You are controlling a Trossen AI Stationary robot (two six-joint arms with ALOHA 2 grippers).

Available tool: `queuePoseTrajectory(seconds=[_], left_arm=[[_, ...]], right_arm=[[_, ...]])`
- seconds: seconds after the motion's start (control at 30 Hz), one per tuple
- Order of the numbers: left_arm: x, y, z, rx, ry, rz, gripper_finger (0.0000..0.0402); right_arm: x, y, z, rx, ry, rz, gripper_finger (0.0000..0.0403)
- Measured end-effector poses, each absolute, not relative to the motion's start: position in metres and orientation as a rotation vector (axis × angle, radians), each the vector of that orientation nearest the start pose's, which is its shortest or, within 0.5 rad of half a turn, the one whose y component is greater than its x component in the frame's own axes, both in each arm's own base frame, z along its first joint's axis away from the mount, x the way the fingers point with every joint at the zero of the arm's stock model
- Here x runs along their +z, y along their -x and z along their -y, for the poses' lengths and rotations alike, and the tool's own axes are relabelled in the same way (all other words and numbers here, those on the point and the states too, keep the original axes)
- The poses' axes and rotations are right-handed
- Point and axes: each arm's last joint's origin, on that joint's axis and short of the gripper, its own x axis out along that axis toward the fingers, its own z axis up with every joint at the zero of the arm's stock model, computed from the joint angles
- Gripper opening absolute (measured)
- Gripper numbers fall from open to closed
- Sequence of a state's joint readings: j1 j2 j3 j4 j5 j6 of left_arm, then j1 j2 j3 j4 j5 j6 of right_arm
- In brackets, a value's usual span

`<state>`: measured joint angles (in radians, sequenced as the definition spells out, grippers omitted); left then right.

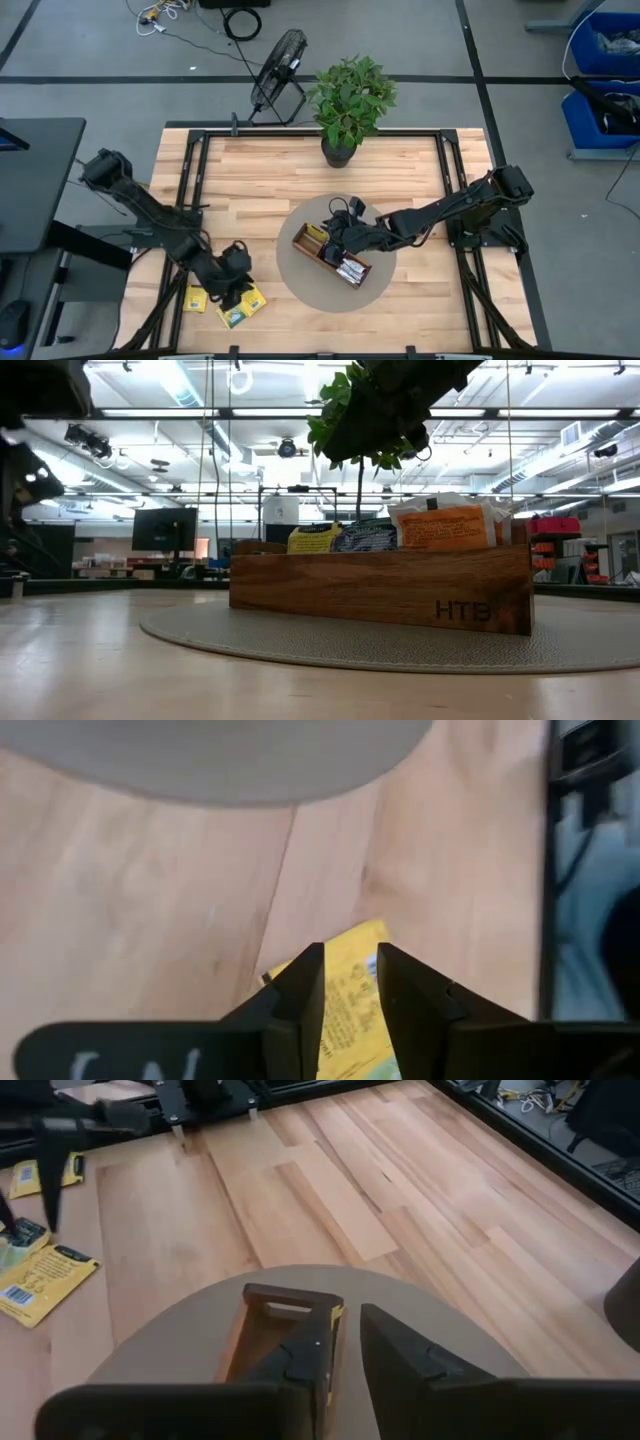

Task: Pick & Place Tea
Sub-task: Put the yellow tea bag into the top section of the wooden organizer

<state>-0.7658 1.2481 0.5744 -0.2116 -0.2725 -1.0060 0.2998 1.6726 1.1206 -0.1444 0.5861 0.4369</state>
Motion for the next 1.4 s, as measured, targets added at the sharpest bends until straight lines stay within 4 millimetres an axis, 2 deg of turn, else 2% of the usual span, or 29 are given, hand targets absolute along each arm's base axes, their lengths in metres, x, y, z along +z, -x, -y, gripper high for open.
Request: queuePoseTrajectory(seconds=[0.2,0.5,0.6,0.9,1.17,1.4], left_arm=[[0.155,-0.174,0.159,-0.026,0.464,-1.007,0.0100],[0.147,-0.176,0.161,-0.037,0.416,-1.041,0.0183],[0.146,-0.174,0.160,-0.029,0.396,-1.056,0.0199],[0.146,-0.175,0.157,-0.017,0.292,-1.012,0.0181],[0.145,-0.175,0.159,-0.050,0.284,-1.034,0.0175],[0.123,-0.181,0.165,-0.047,0.222,-1.083,0.0174]], right_arm=[[0.229,-0.346,-0.092,-0.397,-0.113,-0.558,0.0068],[0.229,-0.345,-0.092,-0.398,-0.114,-0.562,0.0068],[0.229,-0.345,-0.092,-0.398,-0.113,-0.562,0.0068],[0.229,-0.345,-0.092,-0.398,-0.113,-0.562,0.0068],[0.229,-0.345,-0.092,-0.398,-0.110,-0.563,0.0068],[0.229,-0.345,-0.092,-0.397,-0.110,-0.563,0.0068]])
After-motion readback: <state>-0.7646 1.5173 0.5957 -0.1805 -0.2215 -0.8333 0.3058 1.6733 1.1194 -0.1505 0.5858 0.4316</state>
